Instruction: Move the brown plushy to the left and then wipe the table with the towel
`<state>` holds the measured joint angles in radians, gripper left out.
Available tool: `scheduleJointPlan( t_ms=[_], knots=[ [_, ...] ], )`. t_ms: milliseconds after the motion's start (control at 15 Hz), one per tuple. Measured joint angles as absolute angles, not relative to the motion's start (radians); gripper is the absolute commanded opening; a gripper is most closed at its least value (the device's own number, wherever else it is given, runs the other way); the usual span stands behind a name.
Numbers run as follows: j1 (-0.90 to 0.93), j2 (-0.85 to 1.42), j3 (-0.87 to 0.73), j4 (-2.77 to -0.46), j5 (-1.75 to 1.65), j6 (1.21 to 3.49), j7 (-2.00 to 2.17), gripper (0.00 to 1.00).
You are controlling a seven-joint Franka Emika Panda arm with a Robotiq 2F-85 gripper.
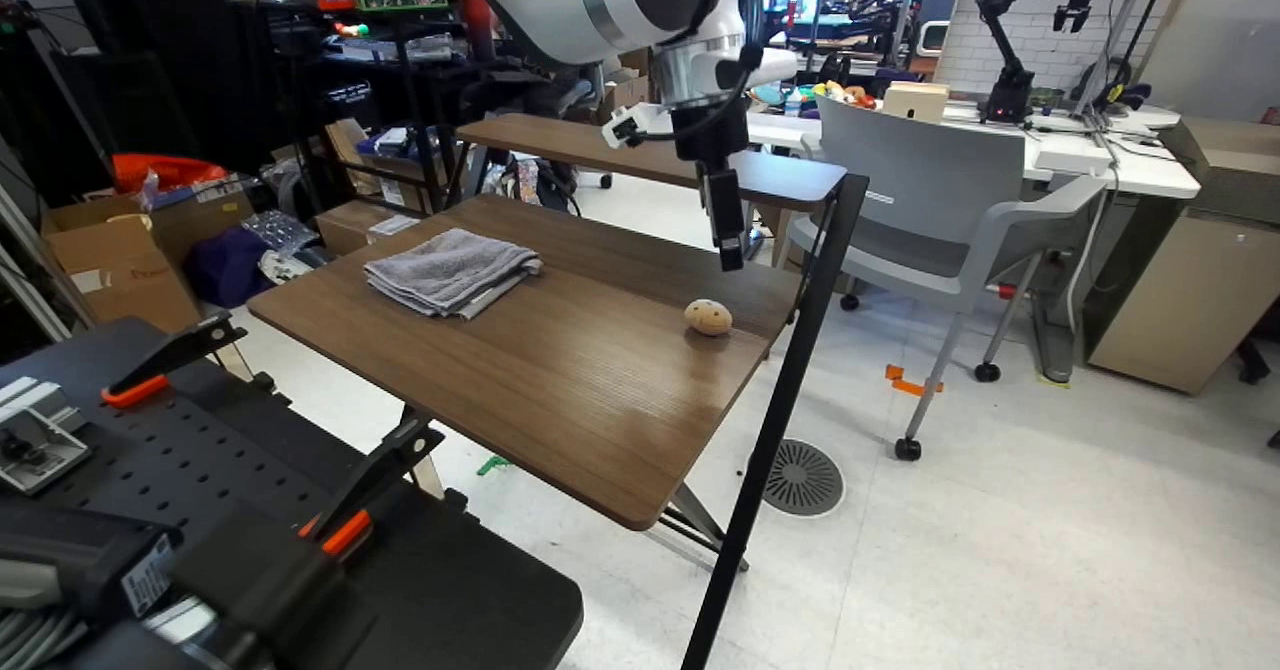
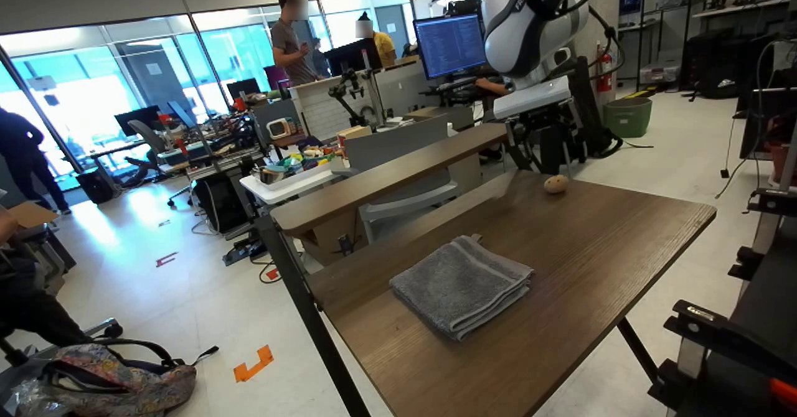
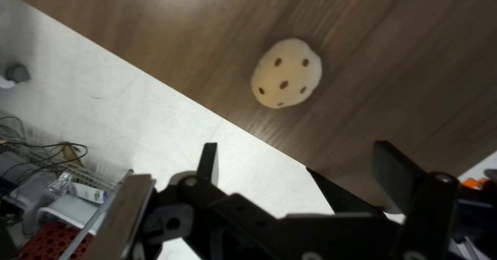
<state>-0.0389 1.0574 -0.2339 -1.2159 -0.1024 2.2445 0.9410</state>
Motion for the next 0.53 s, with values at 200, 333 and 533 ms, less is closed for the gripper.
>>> scheduleJointPlan(
  t_ms=[200, 333, 533],
  knots=[
    [-0.077, 1.104, -0.209, -1.163, -0.046, 2.315, 0.940, 1.00],
    [-0.078, 1.108, -0.211, -1.162, -0.046, 2.308, 0.940, 1.00],
    [-0.077, 1.108, -0.208, -1.176, -0.035, 2.278, 0.940, 1.00]
  ],
)
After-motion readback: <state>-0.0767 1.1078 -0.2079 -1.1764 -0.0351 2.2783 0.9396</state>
